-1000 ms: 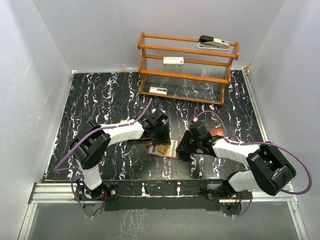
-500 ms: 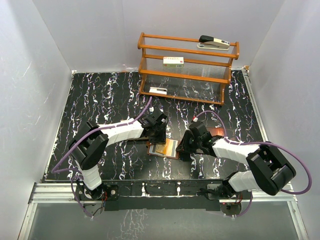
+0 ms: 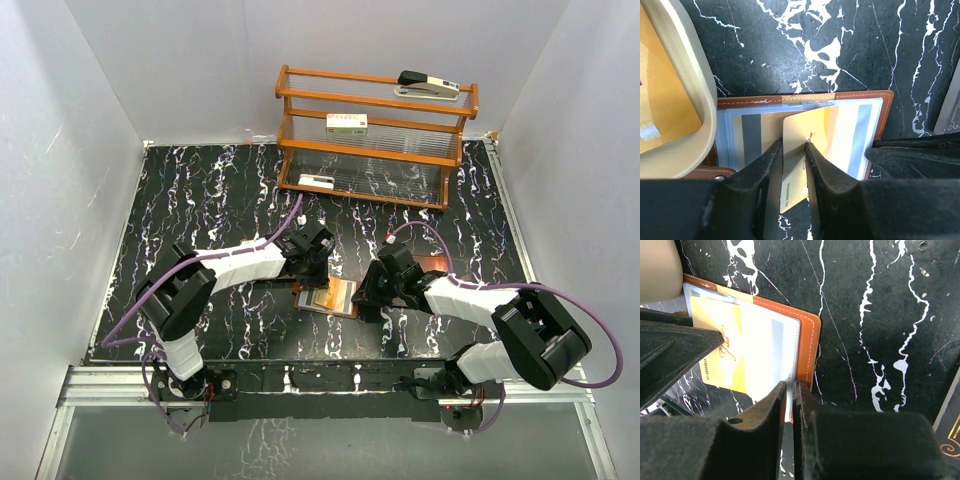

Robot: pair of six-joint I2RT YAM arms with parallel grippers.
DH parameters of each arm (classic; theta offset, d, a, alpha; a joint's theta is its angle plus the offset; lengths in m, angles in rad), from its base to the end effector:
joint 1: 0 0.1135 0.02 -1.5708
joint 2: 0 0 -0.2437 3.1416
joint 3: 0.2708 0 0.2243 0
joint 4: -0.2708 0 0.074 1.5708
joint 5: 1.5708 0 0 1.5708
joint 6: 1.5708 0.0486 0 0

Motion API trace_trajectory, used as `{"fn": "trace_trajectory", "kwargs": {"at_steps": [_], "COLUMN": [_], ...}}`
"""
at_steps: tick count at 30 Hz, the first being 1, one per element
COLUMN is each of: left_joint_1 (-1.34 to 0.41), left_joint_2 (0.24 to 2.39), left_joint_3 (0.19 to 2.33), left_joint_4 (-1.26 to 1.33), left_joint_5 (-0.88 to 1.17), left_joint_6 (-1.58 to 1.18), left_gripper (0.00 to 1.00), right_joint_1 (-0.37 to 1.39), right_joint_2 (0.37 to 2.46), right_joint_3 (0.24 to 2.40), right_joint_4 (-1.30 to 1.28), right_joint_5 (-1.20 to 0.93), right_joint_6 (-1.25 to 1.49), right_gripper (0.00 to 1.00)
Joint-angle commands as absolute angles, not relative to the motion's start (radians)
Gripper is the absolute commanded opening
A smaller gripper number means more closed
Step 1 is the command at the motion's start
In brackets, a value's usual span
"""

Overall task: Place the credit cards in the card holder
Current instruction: Insert the credit card into the card holder.

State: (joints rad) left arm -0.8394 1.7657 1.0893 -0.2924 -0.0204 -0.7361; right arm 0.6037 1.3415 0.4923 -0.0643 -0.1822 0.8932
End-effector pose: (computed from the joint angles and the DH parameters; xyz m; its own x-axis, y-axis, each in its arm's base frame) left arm 0.2296 -0.2544 0.1630 -0.9024 0.0005 -0.4310 0.1761 0.9131 -0.3678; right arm 0.1817 0.1360 0.1318 -0.9145 0.3001 -0.2713 0.1006 0.8183 0.5659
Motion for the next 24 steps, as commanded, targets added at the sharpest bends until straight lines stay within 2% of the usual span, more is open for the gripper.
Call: {"fn": "trace_trajectory", "kwargs": {"at_steps": [1,9,16,22,24], "left_joint_1": [-0.853,-0.864,-0.866,-0.866,-0.865], "left_joint_2": [1.728,1.725,1.667,1.646,1.659], "left_joint_3": [1.036,1.004,1.064,1.037,1.035], "left_joint_4": [-0.254,-0.197,-0.321,-0.277,-0.269], "left_joint_5": [0.033,0.045,-0.087,-0.053,-0.033], "left_joint_6": [-0.777,-0.817,-0.78,-0.788,-0.79], "left_gripper": [0.19,0.16,0.34,0.34,0.31], "right_joint_1": [0.614,0.623,0.624,0.624,0.624], "right_joint_2": [1.342,1.339,1.292,1.296,1.299], "right_joint_3": [0.471,0.457,0.482,0.477,0.479], "right_joint_4": [-0.004,0.008,-0.057,-0.046,-0.045], "right_joint_5": [-0.165,-0.157,-0.114,-0.123,-0.124], "right_joint_6": [0.909,0.927,0.905,0.908,0.907], "right_gripper": [0.09,0.09,0.09,0.09,0.09]}}
